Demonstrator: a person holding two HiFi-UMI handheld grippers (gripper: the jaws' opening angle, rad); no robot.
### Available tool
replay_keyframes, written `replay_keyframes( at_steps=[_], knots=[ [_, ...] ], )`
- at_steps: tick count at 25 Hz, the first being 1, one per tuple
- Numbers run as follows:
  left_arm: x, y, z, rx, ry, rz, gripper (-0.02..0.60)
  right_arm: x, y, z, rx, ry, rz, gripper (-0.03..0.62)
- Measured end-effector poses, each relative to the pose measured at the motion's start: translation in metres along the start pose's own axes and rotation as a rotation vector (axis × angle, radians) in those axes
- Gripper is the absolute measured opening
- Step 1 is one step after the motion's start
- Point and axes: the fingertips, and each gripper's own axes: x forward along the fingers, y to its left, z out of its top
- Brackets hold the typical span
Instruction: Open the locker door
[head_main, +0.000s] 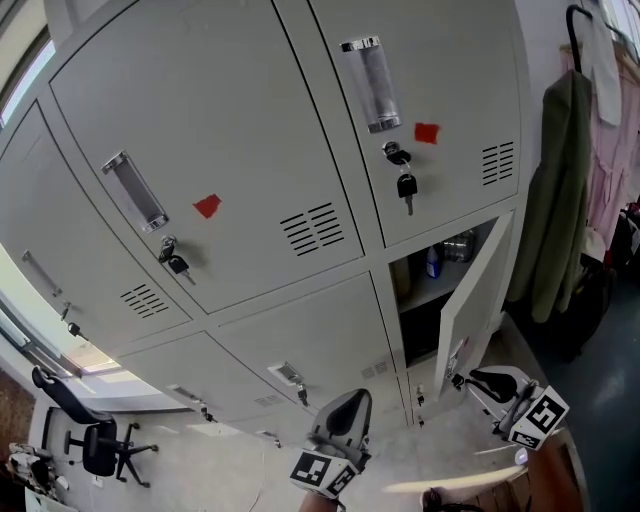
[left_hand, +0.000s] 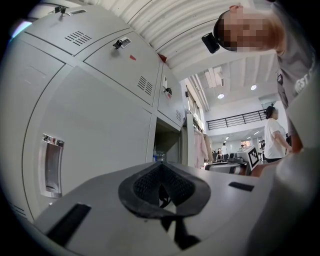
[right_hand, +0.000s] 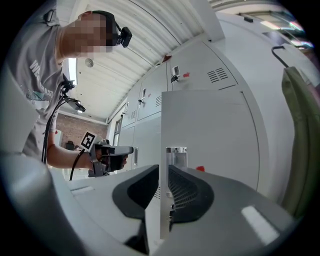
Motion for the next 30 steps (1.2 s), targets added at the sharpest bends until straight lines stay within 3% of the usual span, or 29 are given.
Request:
replay_keyframes(
  at_steps=[10,30],
  knots=[
    [-0.061,-0.03,0.029,0.025,-0.026,-0.003,0.006,-0.03,0.058,0.033,-0.006,-0.053,-0.033,0.034],
    [-0.244,-0.119,0.064,0.05,-0.059,0.014,0.006,-0.119,0.245,0.087,-0.05,-0.118,-0.05,-0.006]
  ],
)
